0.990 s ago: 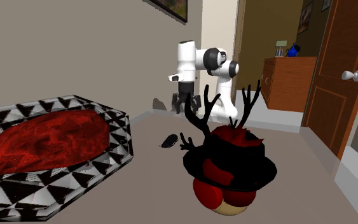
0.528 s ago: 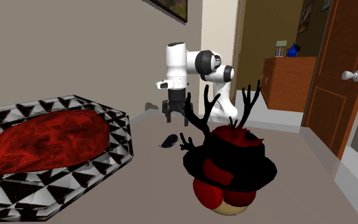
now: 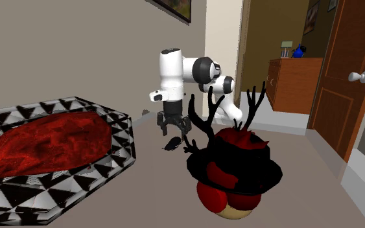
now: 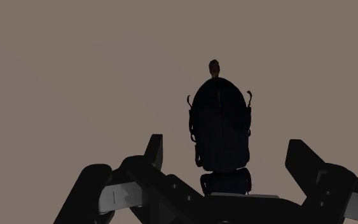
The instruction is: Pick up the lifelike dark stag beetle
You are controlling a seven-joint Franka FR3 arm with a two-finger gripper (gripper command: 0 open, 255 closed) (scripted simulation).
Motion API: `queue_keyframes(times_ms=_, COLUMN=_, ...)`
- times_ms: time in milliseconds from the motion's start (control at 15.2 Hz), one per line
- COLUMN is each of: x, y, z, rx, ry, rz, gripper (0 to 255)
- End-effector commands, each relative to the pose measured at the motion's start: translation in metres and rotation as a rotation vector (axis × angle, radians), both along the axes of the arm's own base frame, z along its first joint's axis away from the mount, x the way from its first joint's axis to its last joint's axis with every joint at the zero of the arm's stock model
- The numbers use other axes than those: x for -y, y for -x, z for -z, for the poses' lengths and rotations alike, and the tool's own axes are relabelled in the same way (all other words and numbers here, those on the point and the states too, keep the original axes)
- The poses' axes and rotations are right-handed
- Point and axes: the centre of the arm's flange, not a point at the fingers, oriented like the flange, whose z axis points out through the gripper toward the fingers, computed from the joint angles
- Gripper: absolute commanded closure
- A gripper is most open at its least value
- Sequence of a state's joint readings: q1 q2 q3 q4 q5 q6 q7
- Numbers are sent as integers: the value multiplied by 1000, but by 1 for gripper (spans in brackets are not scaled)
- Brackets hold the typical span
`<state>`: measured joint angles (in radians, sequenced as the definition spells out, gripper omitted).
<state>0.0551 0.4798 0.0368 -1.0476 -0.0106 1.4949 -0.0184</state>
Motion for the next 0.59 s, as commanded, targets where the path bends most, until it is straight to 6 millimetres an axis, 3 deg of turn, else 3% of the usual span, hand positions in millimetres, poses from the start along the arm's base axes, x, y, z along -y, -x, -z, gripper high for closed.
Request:
queue_keyframes(times_ms=0, x=-1, y=-1, z=11, rx=0, ry=0, rz=0, gripper=0)
queue_keyframes(times_ms=198, x=-1, y=-1, z=30, rx=0, ry=0, rz=0, gripper=0)
queue_keyframes(times_ms=330, x=-1, y=-1, z=30, rx=0, ry=0, rz=0, gripper=0)
queue_keyframes(times_ms=396, x=0, y=-1, z=29, rx=0, ry=0, rz=0, gripper=255)
queue_keyframes(times_ms=528, x=0, y=-1, z=29, rx=0, ry=0, rz=0, gripper=255)
